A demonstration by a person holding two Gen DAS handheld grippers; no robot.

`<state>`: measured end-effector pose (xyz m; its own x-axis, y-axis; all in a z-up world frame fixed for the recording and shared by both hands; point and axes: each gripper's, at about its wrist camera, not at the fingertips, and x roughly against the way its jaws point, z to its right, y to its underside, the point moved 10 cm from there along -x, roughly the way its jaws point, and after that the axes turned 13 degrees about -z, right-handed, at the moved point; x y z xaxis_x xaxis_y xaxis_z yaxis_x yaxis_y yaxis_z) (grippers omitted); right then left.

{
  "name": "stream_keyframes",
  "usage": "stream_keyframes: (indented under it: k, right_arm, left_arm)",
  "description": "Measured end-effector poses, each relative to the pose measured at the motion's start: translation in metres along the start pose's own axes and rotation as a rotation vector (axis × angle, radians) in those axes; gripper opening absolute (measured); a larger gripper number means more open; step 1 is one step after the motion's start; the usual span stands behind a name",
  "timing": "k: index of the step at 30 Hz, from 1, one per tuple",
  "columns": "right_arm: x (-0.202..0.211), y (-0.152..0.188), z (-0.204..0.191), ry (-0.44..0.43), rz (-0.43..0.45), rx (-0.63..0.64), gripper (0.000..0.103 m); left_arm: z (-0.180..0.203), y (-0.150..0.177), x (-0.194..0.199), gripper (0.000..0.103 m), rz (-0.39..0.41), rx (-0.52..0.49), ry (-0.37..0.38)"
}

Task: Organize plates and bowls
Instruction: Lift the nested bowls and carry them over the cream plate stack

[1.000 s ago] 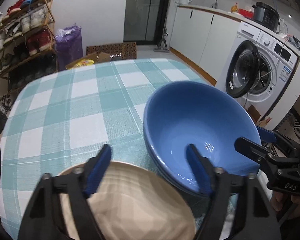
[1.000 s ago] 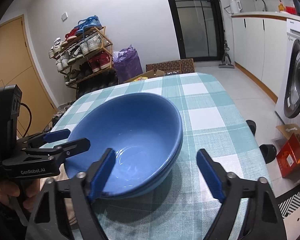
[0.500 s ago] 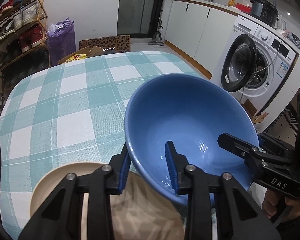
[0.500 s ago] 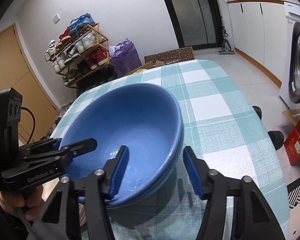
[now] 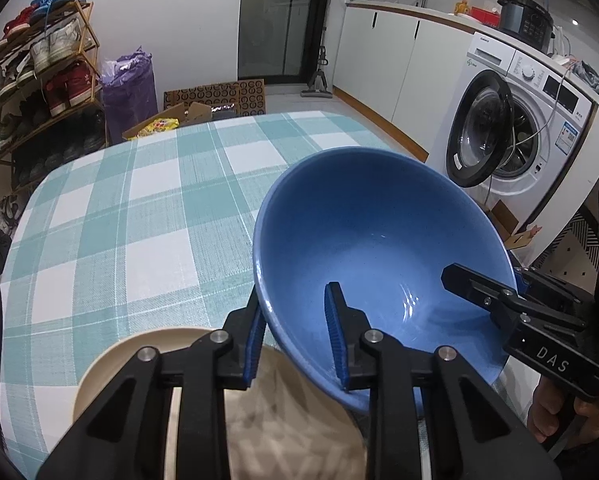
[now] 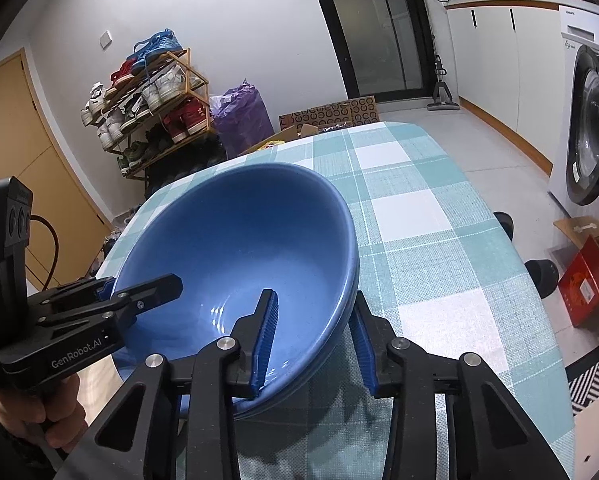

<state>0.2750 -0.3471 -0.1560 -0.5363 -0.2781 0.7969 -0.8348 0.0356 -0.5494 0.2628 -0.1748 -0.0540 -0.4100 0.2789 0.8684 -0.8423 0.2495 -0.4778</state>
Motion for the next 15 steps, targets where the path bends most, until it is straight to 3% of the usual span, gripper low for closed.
stream_keyframes:
  k: [15]
  right_arm:
    - [0.052, -0.009, -0.017, 0.005, 0.101, 0.031, 0.037]
  left_arm:
    - [0.006, -0.005, 0.052, 0.027, 0.107, -0.020, -0.005]
